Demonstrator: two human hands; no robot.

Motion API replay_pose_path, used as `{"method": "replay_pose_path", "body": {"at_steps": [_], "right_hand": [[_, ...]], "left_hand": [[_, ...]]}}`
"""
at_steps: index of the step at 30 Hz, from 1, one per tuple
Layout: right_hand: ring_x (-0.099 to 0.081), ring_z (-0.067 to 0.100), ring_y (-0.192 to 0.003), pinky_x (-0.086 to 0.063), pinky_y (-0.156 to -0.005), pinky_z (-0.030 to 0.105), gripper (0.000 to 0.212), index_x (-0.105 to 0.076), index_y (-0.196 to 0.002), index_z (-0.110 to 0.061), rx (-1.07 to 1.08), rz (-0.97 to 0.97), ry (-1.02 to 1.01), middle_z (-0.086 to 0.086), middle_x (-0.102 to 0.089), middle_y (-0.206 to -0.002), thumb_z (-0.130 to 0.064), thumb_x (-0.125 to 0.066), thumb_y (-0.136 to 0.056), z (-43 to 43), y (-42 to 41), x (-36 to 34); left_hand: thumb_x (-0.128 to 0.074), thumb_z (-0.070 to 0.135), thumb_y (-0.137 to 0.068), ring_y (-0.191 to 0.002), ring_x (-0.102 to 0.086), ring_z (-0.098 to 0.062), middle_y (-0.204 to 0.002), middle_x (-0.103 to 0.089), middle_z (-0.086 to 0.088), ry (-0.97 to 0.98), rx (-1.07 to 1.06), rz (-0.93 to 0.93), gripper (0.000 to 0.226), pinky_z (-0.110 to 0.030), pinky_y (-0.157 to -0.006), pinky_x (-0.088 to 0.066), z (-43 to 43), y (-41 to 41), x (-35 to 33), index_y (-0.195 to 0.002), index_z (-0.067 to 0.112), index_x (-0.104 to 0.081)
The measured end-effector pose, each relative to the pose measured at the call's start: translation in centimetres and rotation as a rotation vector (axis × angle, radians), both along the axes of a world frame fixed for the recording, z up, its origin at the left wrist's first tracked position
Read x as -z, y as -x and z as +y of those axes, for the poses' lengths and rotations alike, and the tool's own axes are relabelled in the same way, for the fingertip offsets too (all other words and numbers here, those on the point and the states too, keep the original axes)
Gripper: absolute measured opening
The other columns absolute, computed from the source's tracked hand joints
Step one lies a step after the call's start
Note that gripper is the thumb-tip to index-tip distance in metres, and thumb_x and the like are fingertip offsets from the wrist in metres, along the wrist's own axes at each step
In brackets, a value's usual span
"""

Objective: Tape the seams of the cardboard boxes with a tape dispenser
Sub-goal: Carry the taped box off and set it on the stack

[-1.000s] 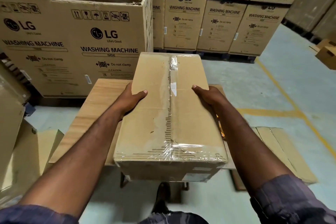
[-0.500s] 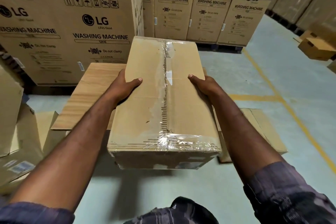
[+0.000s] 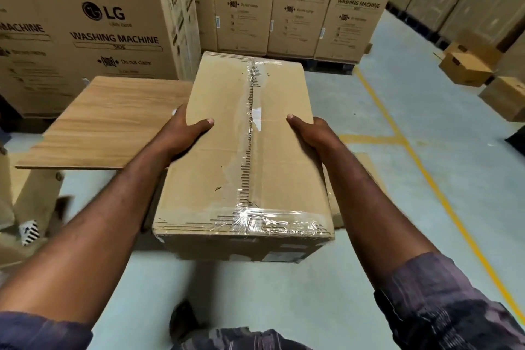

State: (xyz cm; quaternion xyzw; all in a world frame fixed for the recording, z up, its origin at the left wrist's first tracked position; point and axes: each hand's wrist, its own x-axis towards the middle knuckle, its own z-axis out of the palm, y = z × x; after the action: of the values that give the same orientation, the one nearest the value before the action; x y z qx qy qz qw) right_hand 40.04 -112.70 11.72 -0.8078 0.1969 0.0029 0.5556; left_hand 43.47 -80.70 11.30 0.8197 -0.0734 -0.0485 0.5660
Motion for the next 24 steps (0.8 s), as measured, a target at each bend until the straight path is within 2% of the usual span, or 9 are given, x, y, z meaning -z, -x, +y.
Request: {"method": "replay_pose_path", "body": {"at_steps": [3,7,11,14,16,18,20,24], "right_hand": [[-0.072,0.023,-0.099,-0.057,-0.096,0.042,0.065,-0.068,-0.122,-0.015,0.026,0.018,0.012,0.002,-0.075,-0.112,-0.064,-0.073,-0.080,-5.7,3.6,0.7],[-0.073,0.022,-0.098,-0.057,-0.096,0.042,0.061,-0.070,-0.119,-0.015,0.054,0.039,0.012,0.001,-0.076,-0.110,-0.062,-0.074,-0.080,-12.3,7.3,2.1],[-0.072,0.021,-0.096,-0.057,-0.094,0.040,0.057,-0.069,-0.118,-0.015,0.092,0.063,0.010,0.002,-0.075,-0.110,-0.060,-0.074,-0.082,-17.2,8.8,3.0],[-0.073,0.021,-0.097,-0.057,-0.096,0.041,0.050,-0.072,-0.113,-0.018,0.112,0.058,0.003,0.000,-0.076,-0.108,-0.058,-0.074,-0.083,-20.0,8.9,4.3],[-0.073,0.021,-0.098,-0.057,-0.097,0.042,0.062,-0.072,-0.113,-0.019,0.125,0.085,0.013,-0.001,-0.076,-0.109,-0.067,-0.073,-0.073,-22.0,8.5,4.7],[-0.072,0.020,-0.099,-0.057,-0.097,0.042,0.081,-0.070,-0.116,-0.019,0.137,0.119,0.018,-0.002,-0.076,-0.109,-0.077,-0.069,-0.060,-24.2,7.2,5.4],[-0.072,0.020,-0.099,-0.057,-0.097,0.042,0.087,-0.069,-0.118,-0.020,0.138,0.134,0.023,-0.003,-0.075,-0.111,-0.081,-0.068,-0.056,-26.5,5.5,6.2],[-0.072,0.021,-0.099,-0.057,-0.096,0.043,0.086,-0.069,-0.121,-0.020,0.143,0.142,0.046,-0.002,-0.075,-0.112,-0.080,-0.068,-0.059,-30.2,1.5,6.9]], "left_hand": [[-0.068,0.031,-0.094,-0.108,-0.064,-0.009,-0.121,-0.066,0.010,0.004,0.014,0.006,0.048,-0.036,-0.099,-0.050,-5.9,3.3,1.0,-0.137,0.022,-0.050],[-0.072,0.037,-0.088,-0.112,-0.065,-0.008,-0.126,-0.067,0.009,0.007,0.039,0.040,0.059,-0.035,-0.100,-0.051,-12.3,6.2,2.2,-0.141,0.023,-0.048],[-0.070,0.027,-0.093,-0.115,-0.064,-0.012,-0.126,-0.066,0.006,0.000,0.063,0.050,0.054,-0.036,-0.103,-0.049,-17.5,7.3,3.1,-0.142,0.020,-0.048],[-0.073,0.046,-0.083,-0.115,-0.064,-0.008,-0.128,-0.066,0.011,-0.010,0.090,0.084,0.068,-0.040,-0.105,-0.049,-20.3,6.6,4.3,-0.143,0.027,-0.047],[-0.073,0.050,-0.082,-0.116,-0.062,-0.008,-0.129,-0.064,0.013,-0.010,0.088,0.102,0.071,-0.037,-0.103,-0.049,-22.6,5.8,4.9,-0.144,0.029,-0.045],[-0.070,0.037,-0.091,-0.116,-0.060,-0.011,-0.128,-0.061,0.011,-0.009,0.071,0.095,0.062,-0.027,-0.094,-0.048,-25.1,4.6,5.7,-0.146,0.023,-0.043],[-0.067,0.029,-0.095,-0.115,-0.058,-0.012,-0.128,-0.058,0.008,-0.016,0.056,0.084,0.059,-0.022,-0.088,-0.045,-27.5,3.2,6.4,-0.147,0.019,-0.040],[-0.070,0.036,-0.093,-0.118,-0.058,-0.012,-0.134,-0.059,0.008,0.006,0.052,0.117,0.066,-0.033,-0.100,-0.046,-31.1,-0.9,7.9,-0.149,0.023,-0.038]]}}
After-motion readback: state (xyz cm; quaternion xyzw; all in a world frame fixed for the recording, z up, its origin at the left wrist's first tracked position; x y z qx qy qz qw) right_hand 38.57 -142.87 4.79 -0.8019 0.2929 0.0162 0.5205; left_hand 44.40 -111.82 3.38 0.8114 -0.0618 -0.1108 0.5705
